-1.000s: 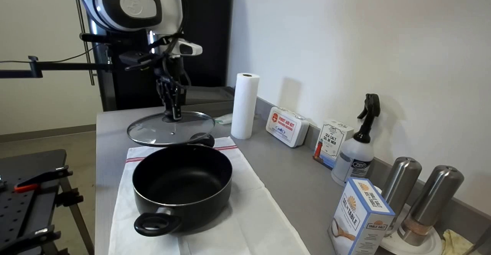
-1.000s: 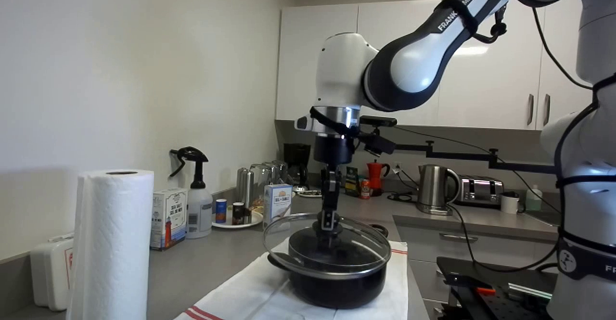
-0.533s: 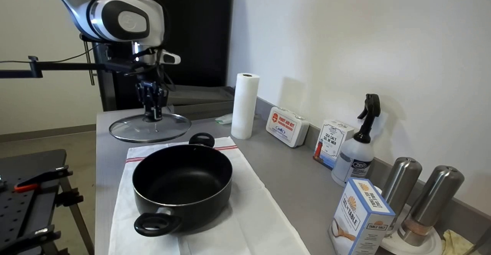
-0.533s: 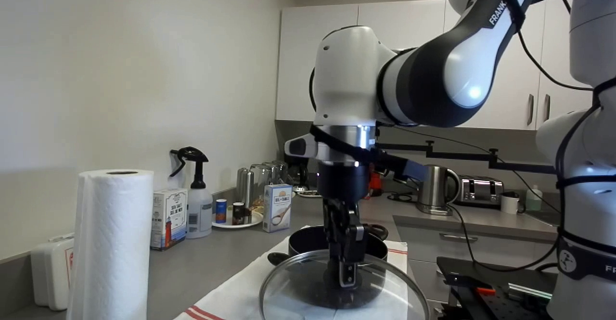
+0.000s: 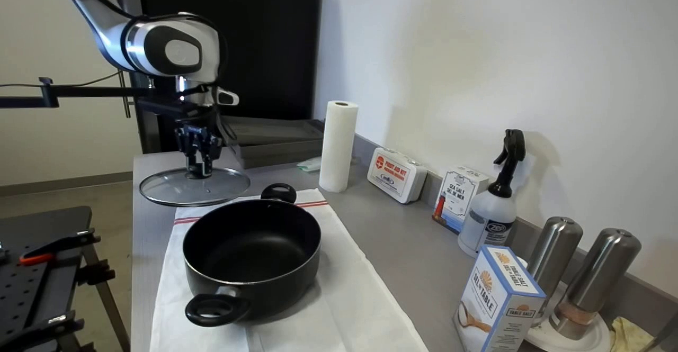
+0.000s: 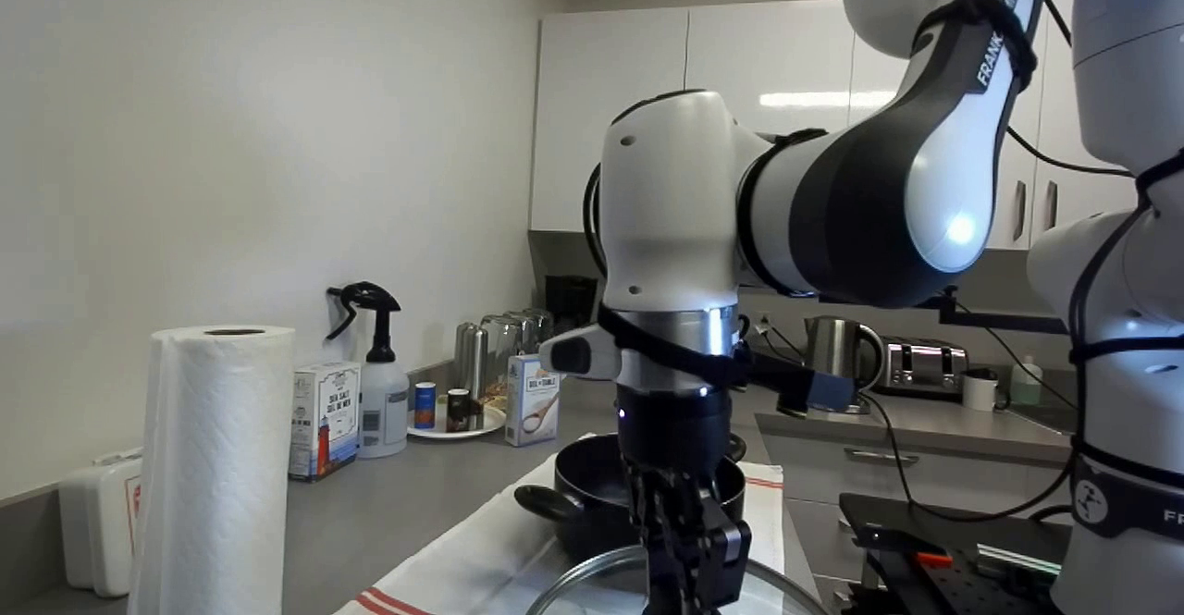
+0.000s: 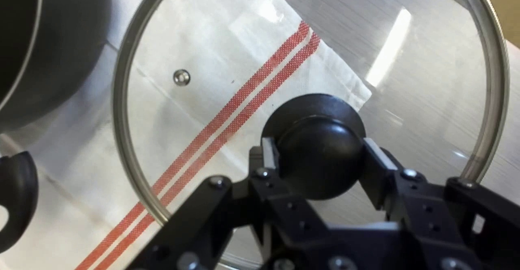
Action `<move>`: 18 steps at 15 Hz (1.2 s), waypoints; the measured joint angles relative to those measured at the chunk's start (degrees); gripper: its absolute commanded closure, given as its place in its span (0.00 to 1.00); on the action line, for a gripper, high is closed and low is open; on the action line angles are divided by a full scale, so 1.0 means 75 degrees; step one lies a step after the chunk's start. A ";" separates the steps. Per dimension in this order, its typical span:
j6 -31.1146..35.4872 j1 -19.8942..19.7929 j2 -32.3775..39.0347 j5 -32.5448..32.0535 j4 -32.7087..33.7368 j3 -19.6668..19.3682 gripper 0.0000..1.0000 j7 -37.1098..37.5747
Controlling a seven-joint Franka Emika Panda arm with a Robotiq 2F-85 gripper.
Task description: Remove the glass lid from the black pot.
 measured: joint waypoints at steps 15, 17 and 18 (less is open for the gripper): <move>0.2420 -0.0503 0.1542 -0.0009 -0.0015 -0.0229 0.25 -0.1110; 0.2469 -0.0502 0.1544 -0.0021 -0.0034 -0.0236 0.17 -0.1117; 0.2473 -0.0502 0.1566 -0.0021 -0.0034 -0.0237 0.11 -0.1148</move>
